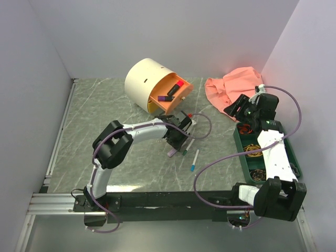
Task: Sort the stationery into containers
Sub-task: Pick up the pen from the center of the board, then place the pen in the drawer.
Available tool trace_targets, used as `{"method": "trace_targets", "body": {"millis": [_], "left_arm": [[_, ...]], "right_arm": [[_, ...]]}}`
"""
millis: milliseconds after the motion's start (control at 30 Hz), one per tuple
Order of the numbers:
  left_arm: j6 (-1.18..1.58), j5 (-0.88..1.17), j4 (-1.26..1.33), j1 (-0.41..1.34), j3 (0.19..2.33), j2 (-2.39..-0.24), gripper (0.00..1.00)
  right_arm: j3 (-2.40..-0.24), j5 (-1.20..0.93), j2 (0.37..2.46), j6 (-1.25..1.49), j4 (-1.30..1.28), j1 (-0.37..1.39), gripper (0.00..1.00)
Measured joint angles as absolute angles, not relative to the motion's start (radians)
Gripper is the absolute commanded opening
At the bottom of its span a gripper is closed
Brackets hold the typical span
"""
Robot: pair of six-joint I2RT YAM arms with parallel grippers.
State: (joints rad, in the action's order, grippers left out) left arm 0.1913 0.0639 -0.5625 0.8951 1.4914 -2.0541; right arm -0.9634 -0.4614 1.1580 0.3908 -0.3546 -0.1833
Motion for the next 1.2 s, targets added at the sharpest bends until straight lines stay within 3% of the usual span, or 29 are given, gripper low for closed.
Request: {"method": "trace_targets", "body": {"millis": [300, 633, 867, 1067, 1133, 1200], "left_arm": [[0.010, 0.165, -0.795, 0.895, 1.658, -1.992, 0.01], [-0.215, 0.159, -0.716, 0.866, 1.848, -1.689, 0.01], [-0.310, 0.062, -0.653, 0.758, 2.011, -1.729, 0.01], [-0.318, -0.001, -0.652, 0.651, 2.137, -1.912, 0.01], [-0.319, -0.018, -0.656, 0.636, 2.137, -1.958, 0.06], [-0.319, -0.028, -0.656, 0.632, 2.137, -1.995, 0.33]], "right_arm": [[-0.963, -0.456, 1.158, 0.393, -0.333, -0.184, 0.60], [-0.963, -0.446, 1.200, 0.396, -0.295, -0.184, 0.59], [-0.963, -0.435, 1.218, 0.404, -0.279, -0.184, 0.59], [-0.963, -0.432, 1.222, 0.407, -0.276, -0.184, 0.59], [-0.963, -0.431, 1.223, 0.407, -0.276, -0.184, 0.59], [-0.963, -0.431, 1.226, 0.407, -0.276, -0.184, 0.59]]}}
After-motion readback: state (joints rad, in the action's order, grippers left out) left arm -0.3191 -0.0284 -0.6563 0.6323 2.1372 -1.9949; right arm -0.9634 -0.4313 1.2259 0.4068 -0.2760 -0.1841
